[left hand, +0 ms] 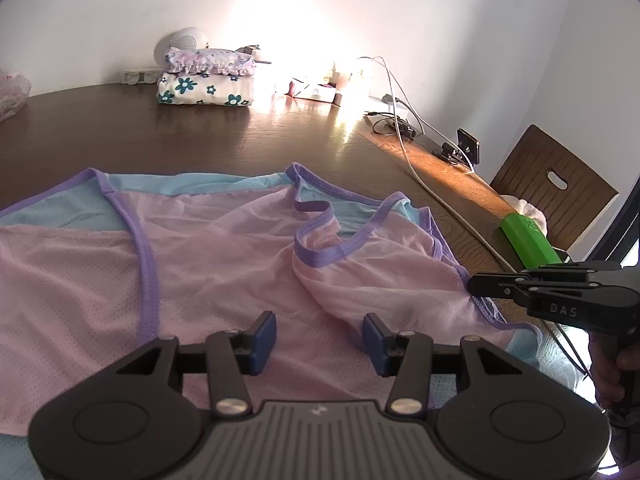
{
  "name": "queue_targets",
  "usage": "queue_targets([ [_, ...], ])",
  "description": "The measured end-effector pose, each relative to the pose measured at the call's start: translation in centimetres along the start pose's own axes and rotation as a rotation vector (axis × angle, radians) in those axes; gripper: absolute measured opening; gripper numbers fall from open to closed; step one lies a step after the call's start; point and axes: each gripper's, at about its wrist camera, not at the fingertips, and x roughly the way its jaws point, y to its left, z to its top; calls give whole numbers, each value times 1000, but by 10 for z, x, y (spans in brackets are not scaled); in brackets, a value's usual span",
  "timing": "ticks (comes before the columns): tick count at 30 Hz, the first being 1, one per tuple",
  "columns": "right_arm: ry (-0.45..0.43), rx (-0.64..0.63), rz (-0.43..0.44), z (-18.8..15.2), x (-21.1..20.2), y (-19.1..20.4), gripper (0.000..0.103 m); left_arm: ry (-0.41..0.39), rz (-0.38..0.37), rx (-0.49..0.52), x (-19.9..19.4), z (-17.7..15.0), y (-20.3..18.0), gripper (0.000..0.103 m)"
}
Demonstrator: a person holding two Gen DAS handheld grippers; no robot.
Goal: Fold clothes
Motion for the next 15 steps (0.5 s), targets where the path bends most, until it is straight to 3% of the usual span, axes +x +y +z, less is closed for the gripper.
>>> queue_targets([
  [3,-11,27,-19,-2,-2,-5,2,-4,2,5,0,-1,-1,48],
  [10,18,34,23,-9,-9,-8,19,-6,2,12,0,-1,-2,49],
  [12,25,28,34,-13,-9,-6,18,-7,2,14,1,-1,-2,50],
  [15,13,47,12,-15,-10,-6,5,-10,4,14,1,-2,-2,50],
])
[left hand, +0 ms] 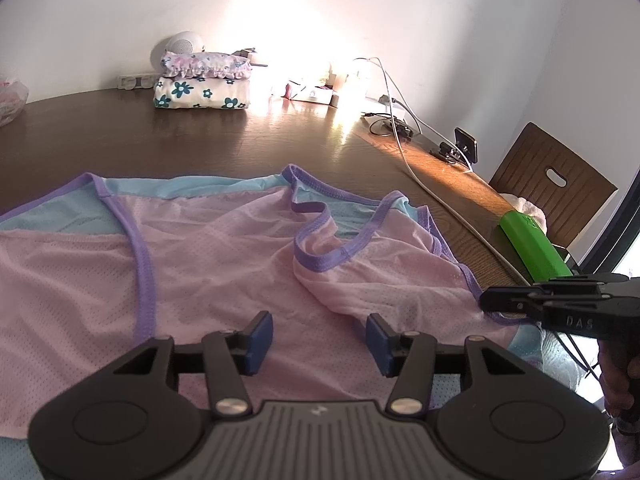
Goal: Fold clothes
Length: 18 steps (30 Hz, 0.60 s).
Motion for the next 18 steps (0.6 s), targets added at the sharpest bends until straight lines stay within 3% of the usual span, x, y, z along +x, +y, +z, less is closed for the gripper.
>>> queue_targets([
  [5,-5,27,22,3,-8,-13,8,2,6,4,1,1,-1,51],
  [9,-65,89,67,24,-11,-24,10,0,7,6,1,0,-1,51],
  [12,-60,79,48,40,13,-21,11,-1,5,2,1,0,0,52],
  [14,-44,64,38,45,31,-16,19,-3,4,3,1,0,0,52],
  [18,-19,85,39,47,53,-13,21,-6,8,7,1,-1,-1,52],
])
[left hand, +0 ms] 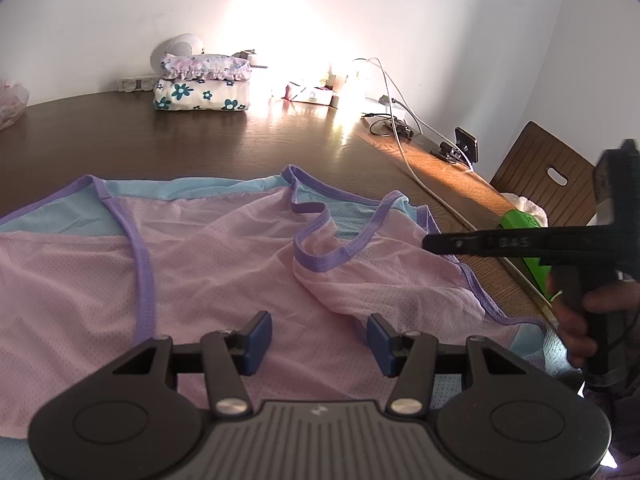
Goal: Fold clothes
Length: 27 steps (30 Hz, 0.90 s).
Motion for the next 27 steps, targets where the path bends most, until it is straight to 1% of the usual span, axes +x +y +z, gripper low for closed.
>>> queue_targets([
  [1,1,8,-3,0,3,-1,20,-1,0,1,0,0,0,52],
  [2,-2,16,4,0,3,-2,6,-2,0,1,0,0,0,52],
  [4,-25,15,-2,-1,-1,-2,5,-4,-2,2,0,-1,0,52],
  [7,-56,-14,-58,-3,-6,-2,5,-5,-4,3,0,-1,1,52],
  [9,-53,-36,-89,-5,-4,-1,6,-8,-3,6,0,-1,0,52],
  [11,-30,-51,-99,-6,-1,1,13,-8,-3,7,0,-2,1,52],
  [12,-32,-50,-96,-5,-2,1,18,-8,-3,7,0,-2,1,52],
  [13,-48,-38,-95,-2,-5,0,32,-8,-3,8,0,-2,1,52],
  [14,-62,-25,-94,0,-8,-1,37,-8,-3,6,0,-2,1,52],
  [15,-72,-13,-93,4,-8,-4,37,-8,-3,7,0,-2,1,52],
  [17,-76,22,-77,11,-4,-11,34,-9,-1,9,0,-2,0,52],
  [18,-71,42,-66,13,1,-15,29,-9,-1,10,0,-2,0,52],
  [19,-56,61,-56,14,7,-19,14,-9,0,11,0,-2,0,52],
  [20,-44,77,-52,15,13,-22,5,-9,-1,10,0,-2,0,52],
  [25,-79,58,-132,10,14,-22,3,-10,2,8,0,-2,-1,52],
  [27,-83,72,-128,10,11,-24,7,-10,3,11,0,-2,-1,53],
])
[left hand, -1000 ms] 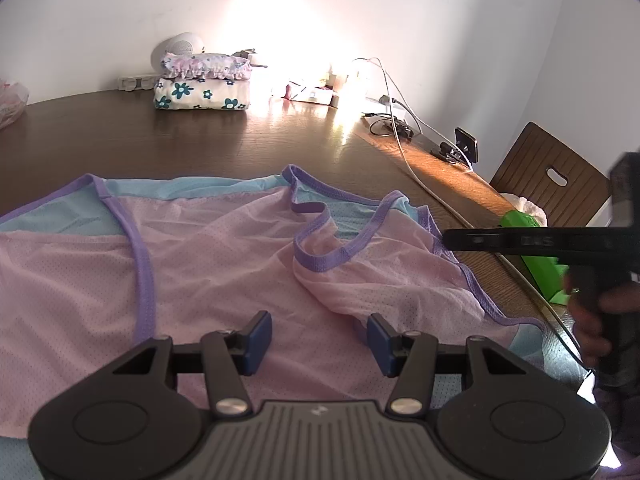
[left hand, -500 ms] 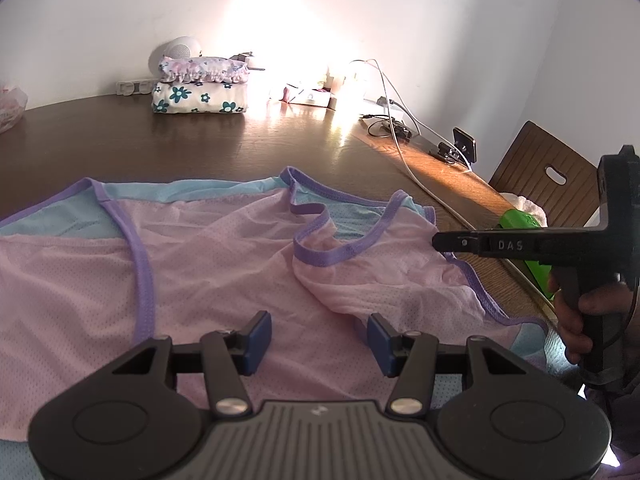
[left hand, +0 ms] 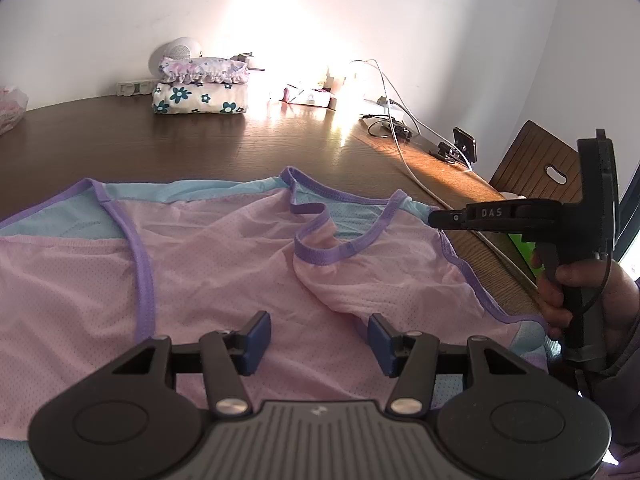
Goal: Fold clothes
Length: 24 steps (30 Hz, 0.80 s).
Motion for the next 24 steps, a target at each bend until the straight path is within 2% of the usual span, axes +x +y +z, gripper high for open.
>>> queue_targets([
  [3,-15,-3,0,0,-19,-1,10,0,-1,-1,0,0,0,53],
  [6,23,-53,35,-10,-43,2,10,2,-1,0,0,1,0,53],
  [9,88,-100,79,-31,-49,14,10,3,1,4,0,1,0,53],
  [13,69,-146,30,-43,-50,25,6,6,8,4,0,1,-1,53],
  [17,56,-129,26,-39,-60,19,8,4,26,-14,-3,2,-1,53],
  [21,3,-190,124,-34,-70,30,9,-63,1,-3,-25,5,5,53],
  [24,78,-270,133,-42,-57,46,10,-89,21,18,-47,6,23,53],
])
